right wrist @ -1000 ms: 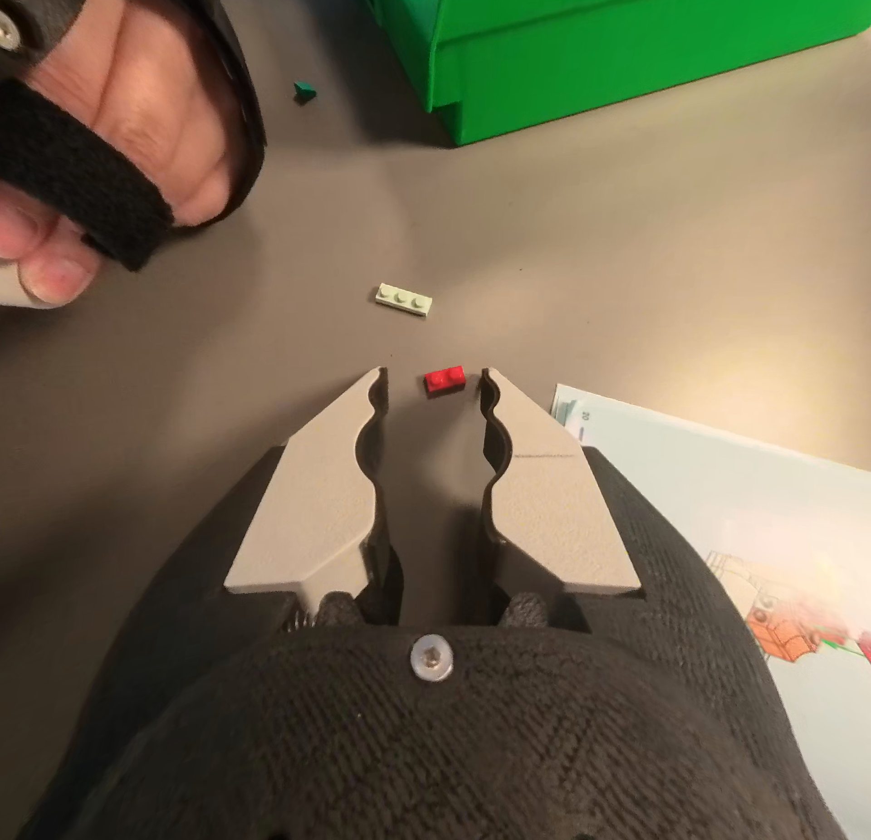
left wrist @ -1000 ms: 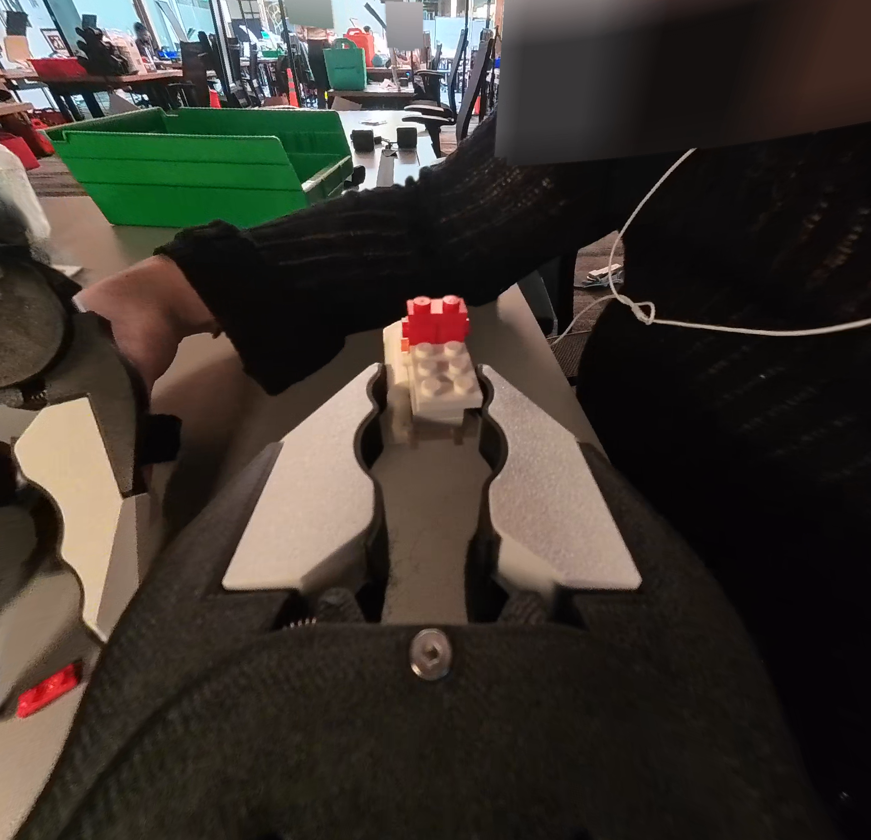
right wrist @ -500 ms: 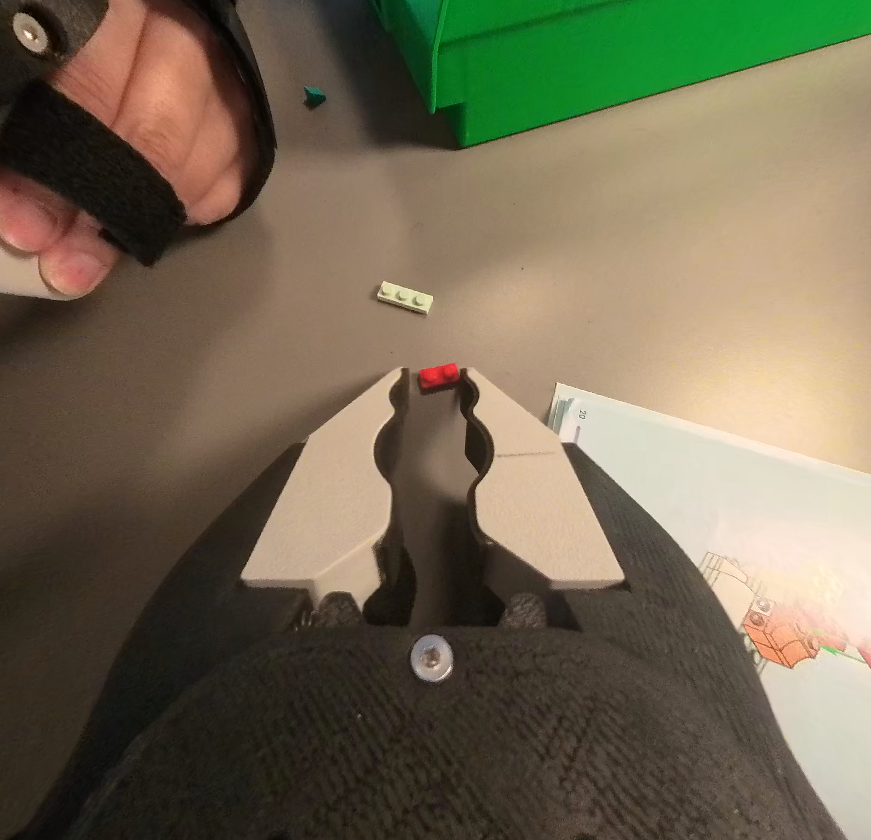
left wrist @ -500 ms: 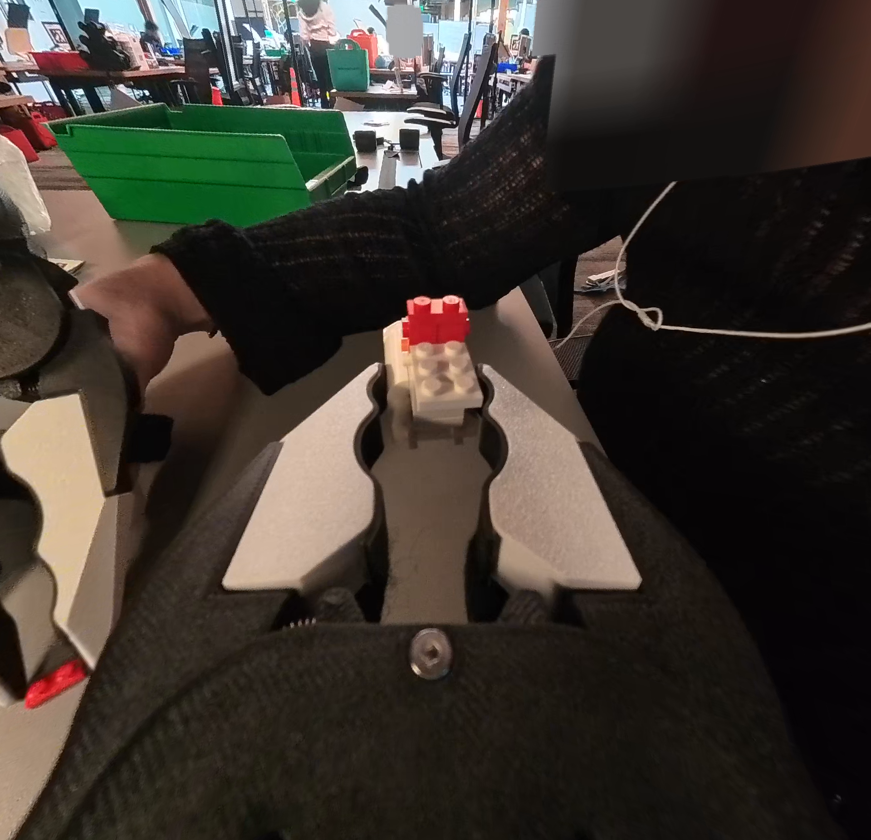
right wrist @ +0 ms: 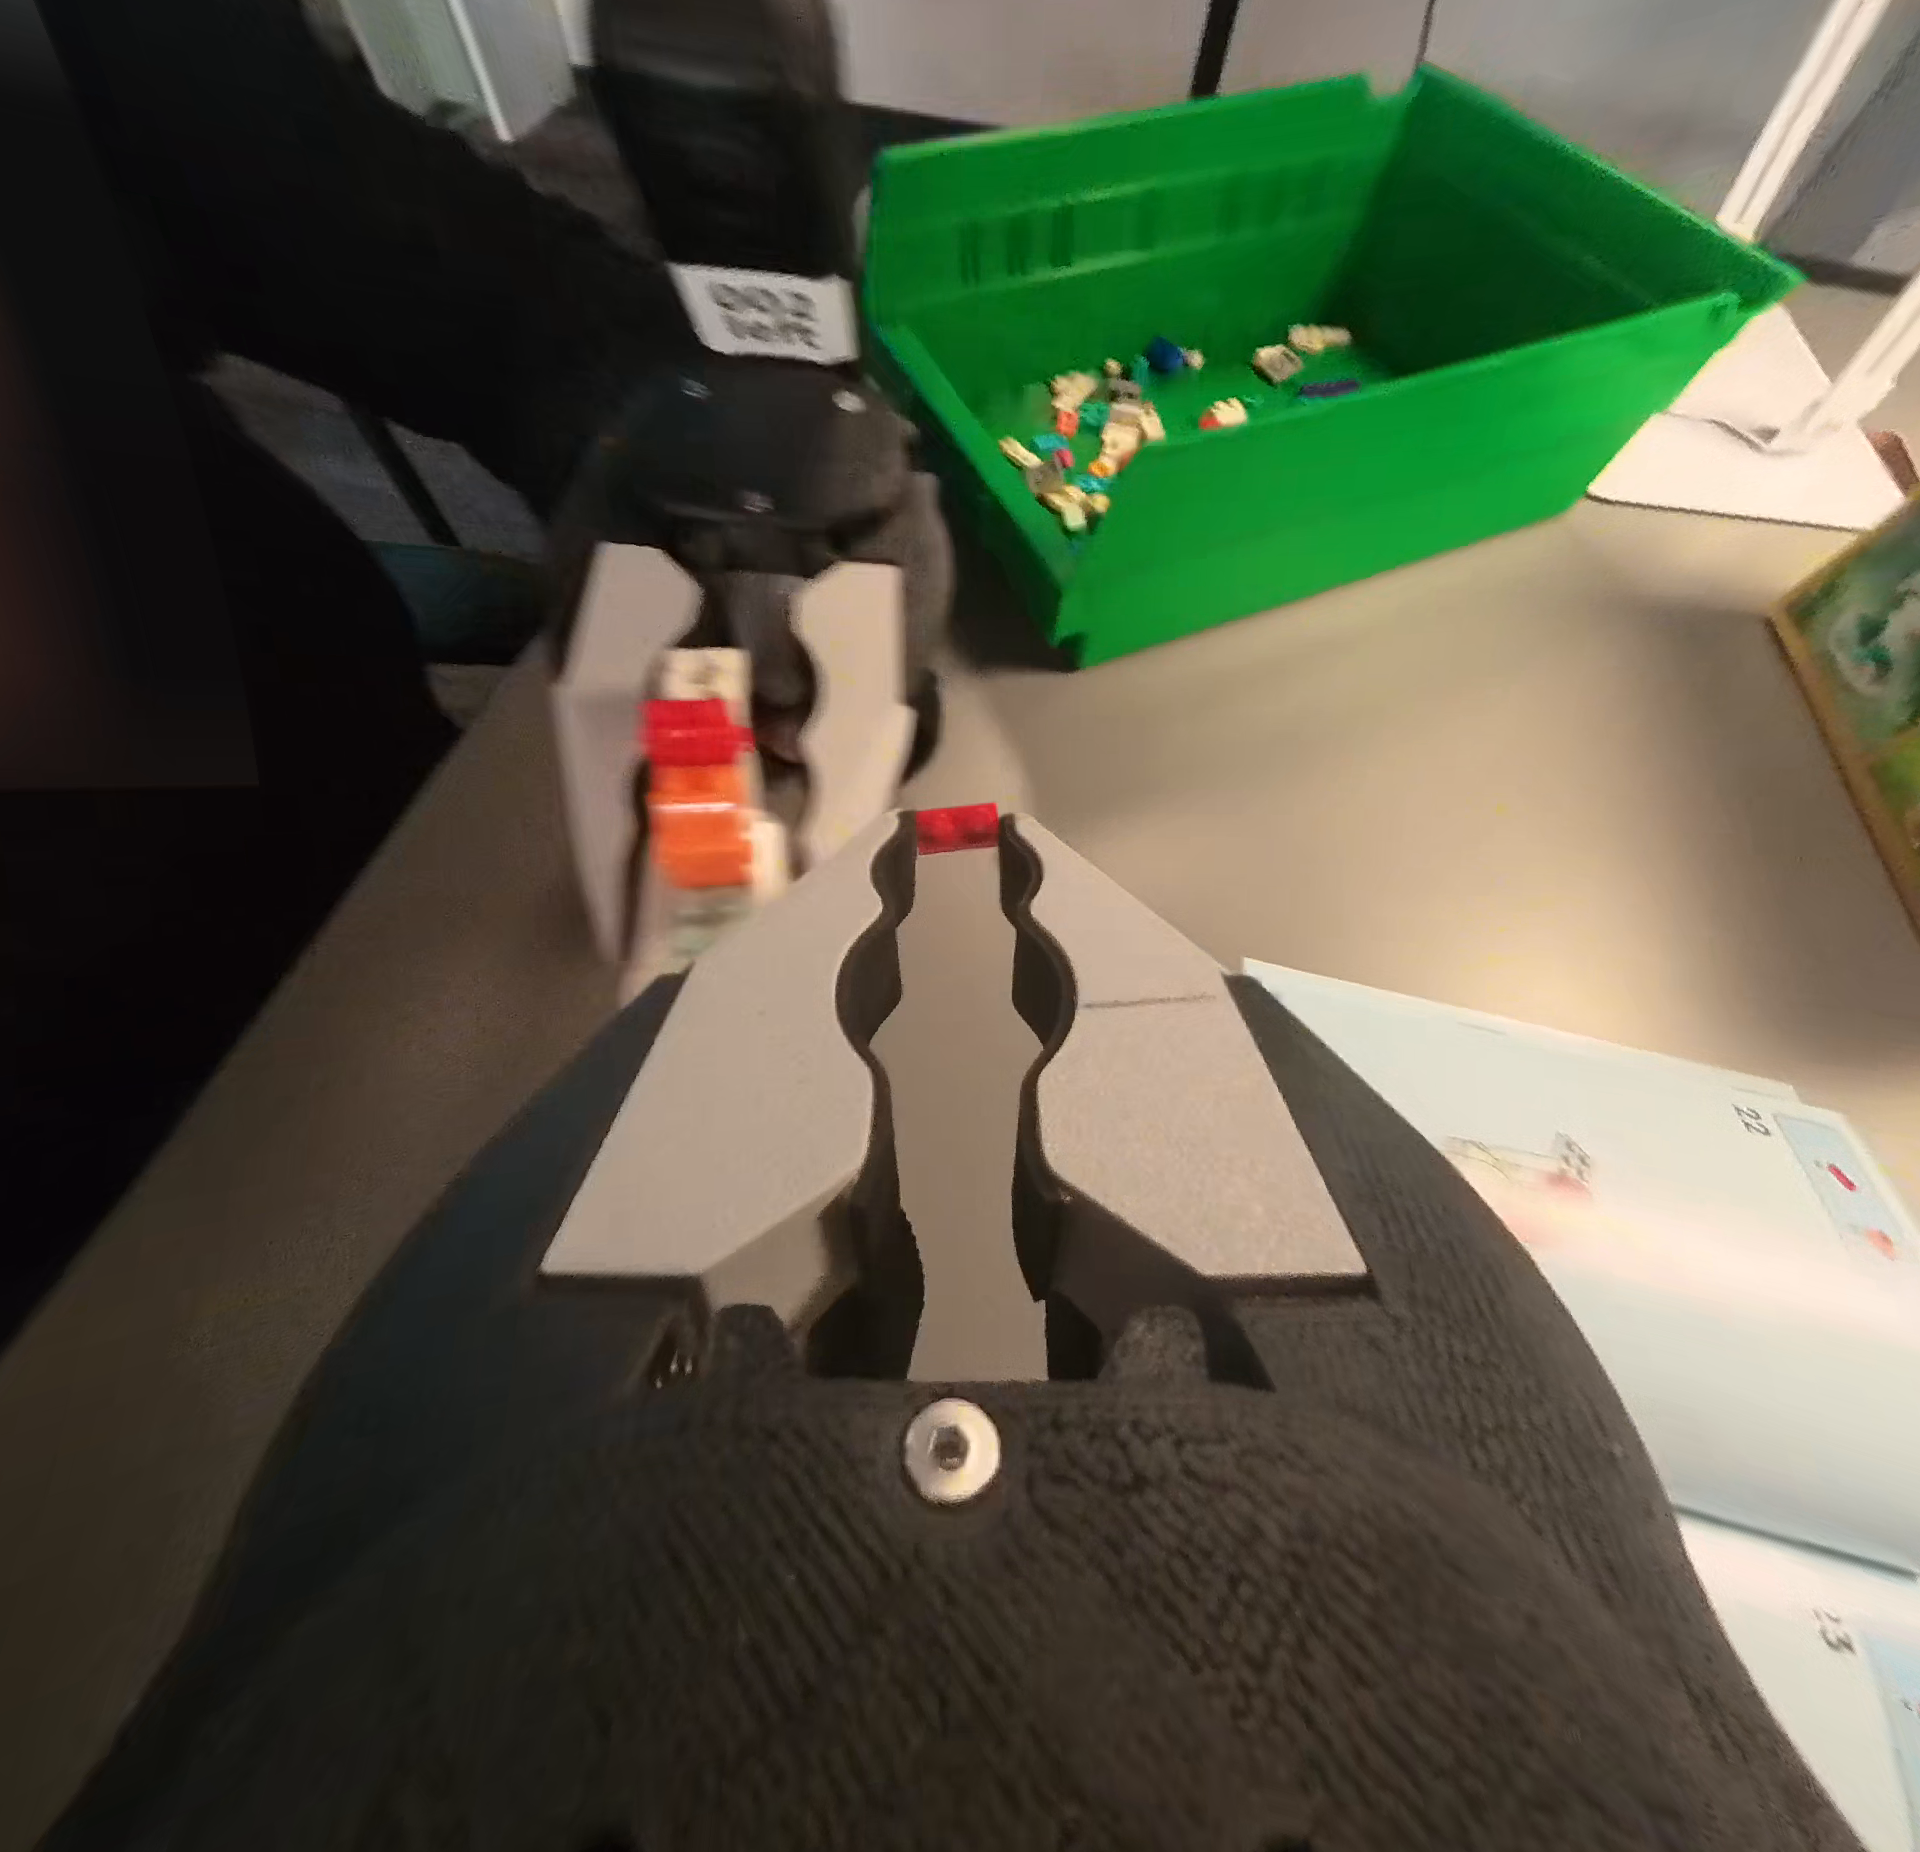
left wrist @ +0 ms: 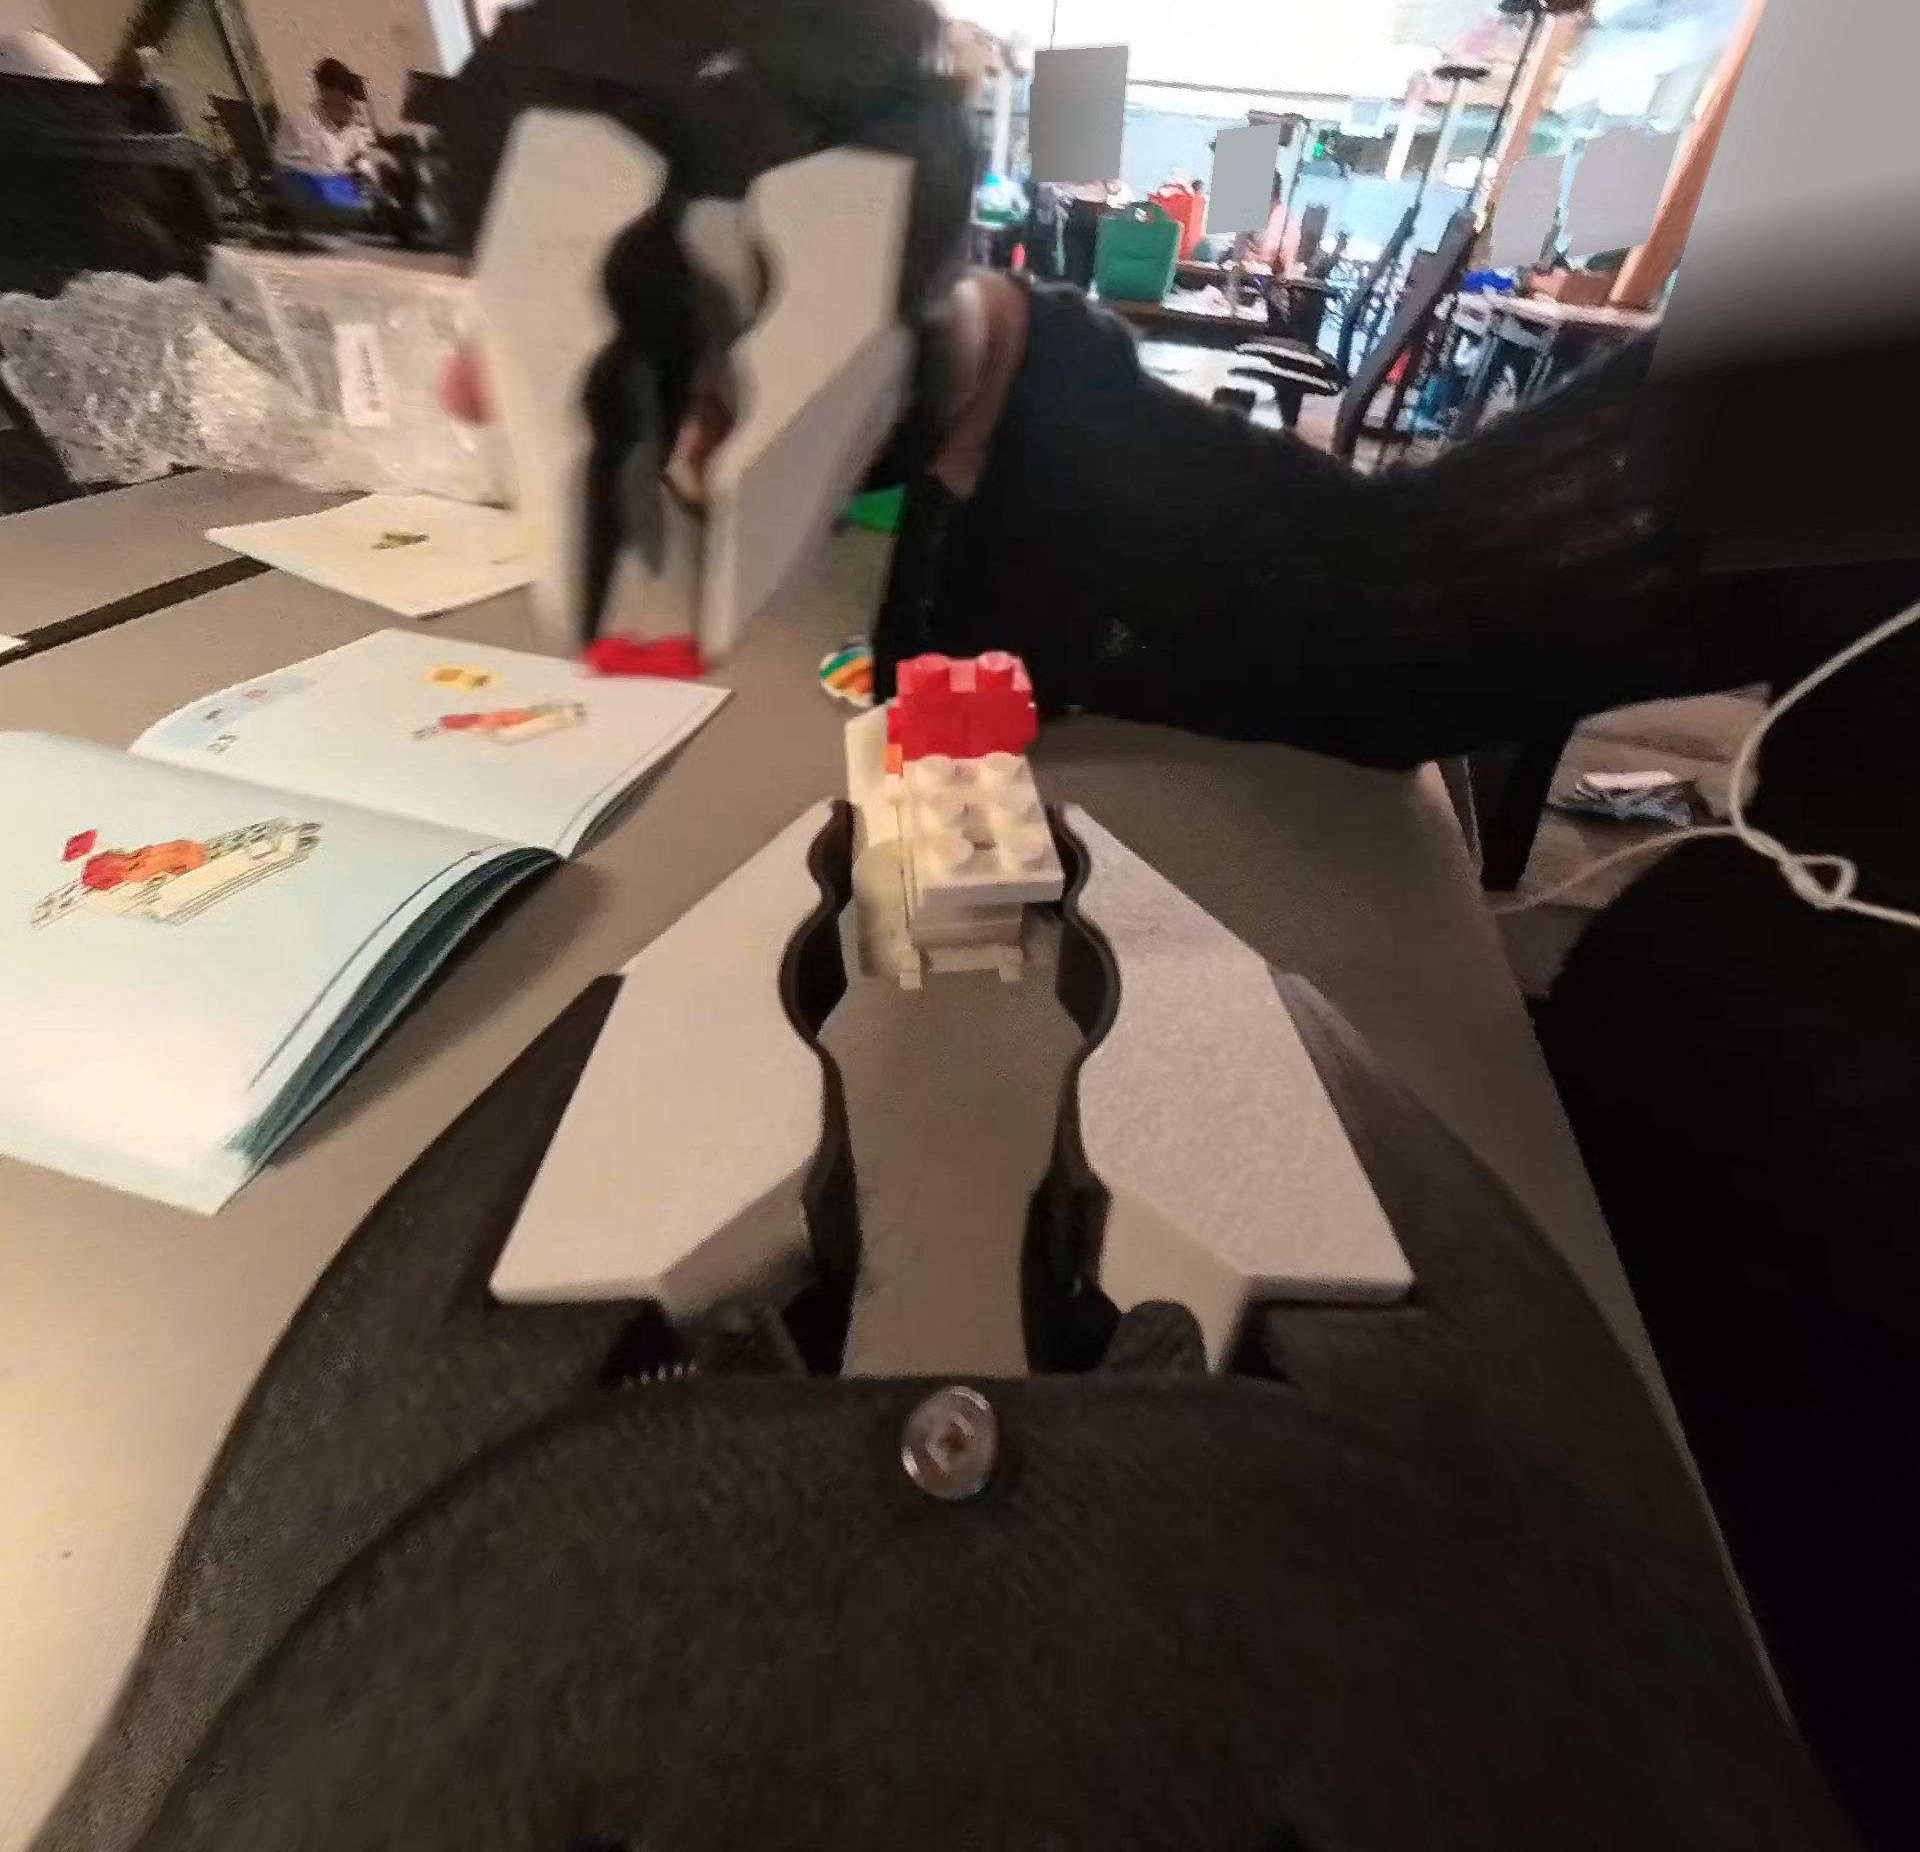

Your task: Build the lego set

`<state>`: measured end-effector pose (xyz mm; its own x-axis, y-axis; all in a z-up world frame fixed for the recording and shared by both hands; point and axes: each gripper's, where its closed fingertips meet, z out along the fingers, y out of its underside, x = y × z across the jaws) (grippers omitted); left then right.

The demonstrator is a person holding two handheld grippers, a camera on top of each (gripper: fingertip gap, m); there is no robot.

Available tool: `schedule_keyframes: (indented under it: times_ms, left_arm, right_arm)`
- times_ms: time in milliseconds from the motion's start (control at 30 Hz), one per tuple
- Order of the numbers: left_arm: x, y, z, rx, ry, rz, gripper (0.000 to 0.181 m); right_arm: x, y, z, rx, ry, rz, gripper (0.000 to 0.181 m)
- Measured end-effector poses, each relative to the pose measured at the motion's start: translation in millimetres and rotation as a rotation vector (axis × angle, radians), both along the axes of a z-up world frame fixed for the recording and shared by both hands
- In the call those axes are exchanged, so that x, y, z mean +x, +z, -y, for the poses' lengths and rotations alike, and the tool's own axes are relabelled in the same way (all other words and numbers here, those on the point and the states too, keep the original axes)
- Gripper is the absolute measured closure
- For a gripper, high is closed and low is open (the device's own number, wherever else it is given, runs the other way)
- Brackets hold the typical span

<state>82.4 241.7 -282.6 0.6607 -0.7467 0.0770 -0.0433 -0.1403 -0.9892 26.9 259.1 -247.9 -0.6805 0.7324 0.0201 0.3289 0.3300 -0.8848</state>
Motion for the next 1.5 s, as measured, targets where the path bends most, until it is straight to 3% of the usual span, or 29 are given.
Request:
schedule_keyframes:
  times_ms: [100, 233, 1500]
  left_arm:
    - [-4.7, -0.5, -3.5, -0.015, 0.023, 0.013, 0.145]
    - [-1.9, -1.4, -2.5, -0.007, 0.015, -0.002, 0.145]
    - [-3.4, 1.4, -2.3, 0.030, 0.022, -0.010, 0.145]
  right_arm:
    - [15.3, 11.2, 22.4, 0.014, 0.058, 0.008, 0.167]
    - [19.1, 3.8, 35.0, 0.097, 0.068, 0.052, 0.168]
    - [18.0, 4.7, 38.3, 0.145, 0.044, 0.053, 0.164]
